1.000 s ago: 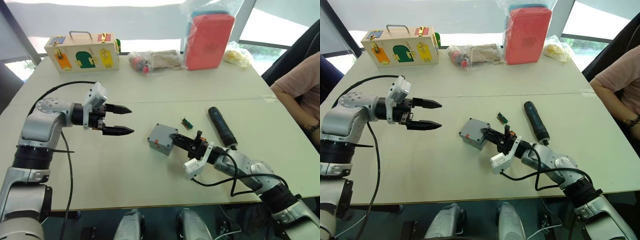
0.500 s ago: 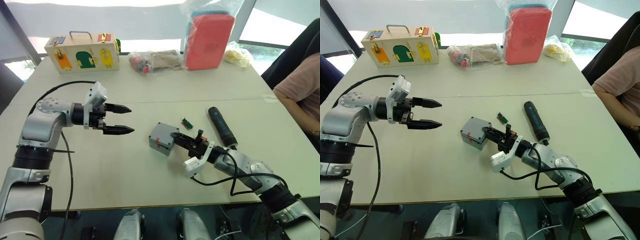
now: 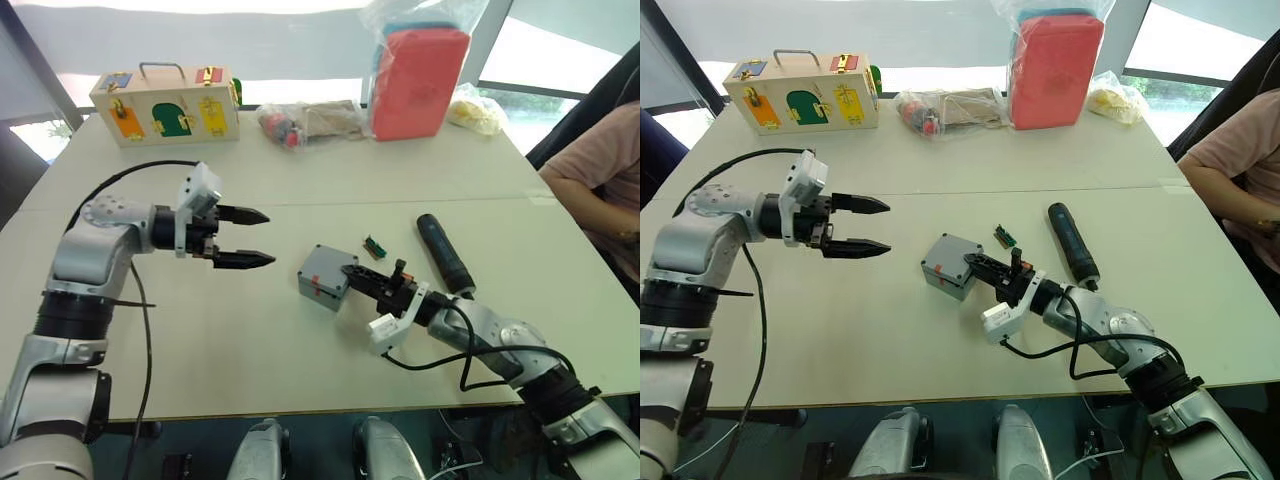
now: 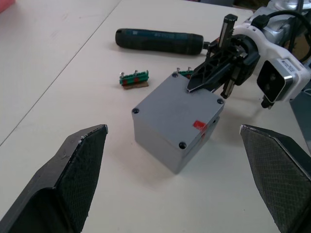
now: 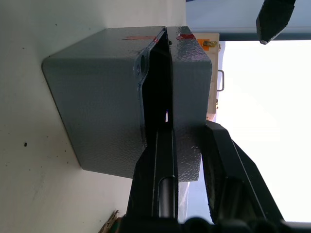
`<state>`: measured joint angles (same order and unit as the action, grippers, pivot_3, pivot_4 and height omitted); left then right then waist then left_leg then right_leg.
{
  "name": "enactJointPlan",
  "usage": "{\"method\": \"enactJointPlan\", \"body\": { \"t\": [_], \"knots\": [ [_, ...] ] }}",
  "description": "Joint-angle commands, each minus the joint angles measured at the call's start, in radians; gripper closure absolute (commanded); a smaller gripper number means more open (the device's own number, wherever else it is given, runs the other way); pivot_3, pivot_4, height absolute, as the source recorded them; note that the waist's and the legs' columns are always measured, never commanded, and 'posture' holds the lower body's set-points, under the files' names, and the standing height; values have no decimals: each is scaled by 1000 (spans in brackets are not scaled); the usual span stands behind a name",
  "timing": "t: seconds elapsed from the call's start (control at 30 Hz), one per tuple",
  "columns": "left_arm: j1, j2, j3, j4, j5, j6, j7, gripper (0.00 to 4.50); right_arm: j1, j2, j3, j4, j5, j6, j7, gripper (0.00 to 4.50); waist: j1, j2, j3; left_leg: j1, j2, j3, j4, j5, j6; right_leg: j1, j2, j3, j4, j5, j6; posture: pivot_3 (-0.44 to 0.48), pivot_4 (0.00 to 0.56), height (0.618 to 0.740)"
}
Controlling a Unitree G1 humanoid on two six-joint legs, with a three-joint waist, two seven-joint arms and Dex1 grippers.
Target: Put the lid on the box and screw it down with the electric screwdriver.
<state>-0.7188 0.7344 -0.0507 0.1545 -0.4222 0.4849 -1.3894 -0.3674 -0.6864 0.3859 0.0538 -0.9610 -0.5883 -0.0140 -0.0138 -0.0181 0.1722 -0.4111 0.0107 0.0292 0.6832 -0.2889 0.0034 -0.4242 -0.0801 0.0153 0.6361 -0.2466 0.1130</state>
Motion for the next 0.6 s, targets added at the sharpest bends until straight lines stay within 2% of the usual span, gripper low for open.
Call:
{"method": "enactJointPlan", "body": {
  "t": [0.03,0.3,0.37,0.6],
  "knots": [
    [-34,-32,-13,-8,20,-42,27,826,15,-11,6,14,-24,-3,-16,4307,1,0,0,0,0,0,0,0,0,0,0,0,0,0,0,0,150,730],
    [-67,-187,-106,78,125,-209,88,3877,34,-27,14,37,-50,-10,-53,4307,3,0,-1,1,-2,2,0,0,0,3,-1,0,0,0,0,0,150,730],
    [-71,-224,-127,122,156,-252,105,4469,33,-26,14,39,-49,-10,-53,4307,3,0,-1,1,-2,2,0,0,0,3,-1,0,0,0,0,0,150,730],
    [-64,-307,-201,251,260,-380,136,4469,39,-11,9,17,5,-2,-1,4307,3,1,-1,2,-2,2,0,0,0,4,-1,0,-1,0,0,0,150,730]
  ]
}}
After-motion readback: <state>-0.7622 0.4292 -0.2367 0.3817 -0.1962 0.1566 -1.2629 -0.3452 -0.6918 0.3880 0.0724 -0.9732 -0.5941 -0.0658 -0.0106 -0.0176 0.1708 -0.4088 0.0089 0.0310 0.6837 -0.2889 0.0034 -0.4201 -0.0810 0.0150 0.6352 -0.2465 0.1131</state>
